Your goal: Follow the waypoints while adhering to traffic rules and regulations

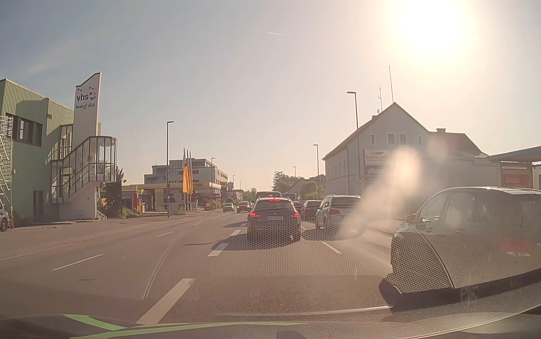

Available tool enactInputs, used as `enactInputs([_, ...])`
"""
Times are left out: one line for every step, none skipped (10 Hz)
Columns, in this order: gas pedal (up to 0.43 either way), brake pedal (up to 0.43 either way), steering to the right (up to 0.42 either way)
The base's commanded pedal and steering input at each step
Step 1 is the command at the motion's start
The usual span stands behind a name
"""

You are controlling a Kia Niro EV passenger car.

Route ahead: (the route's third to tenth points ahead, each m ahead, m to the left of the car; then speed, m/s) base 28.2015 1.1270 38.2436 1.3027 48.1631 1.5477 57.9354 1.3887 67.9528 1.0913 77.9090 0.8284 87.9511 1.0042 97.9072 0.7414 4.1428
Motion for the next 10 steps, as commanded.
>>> enactInputs([0.0, 0.0, -0.003])
enactInputs([0.0, 0.0, -0.003])
enactInputs([0.0, 0.0, -0.003])
enactInputs([0.0, 0.0, -0.003])
enactInputs([0.0, 0.0, -0.003])
enactInputs([0.0, 0.0, -0.003])
enactInputs([0.0, 0.0, -0.003])
enactInputs([0.0, 0.0, -0.003])
enactInputs([0.0, 0.0, -0.003])
enactInputs([0.0, 0.006, -0.003])
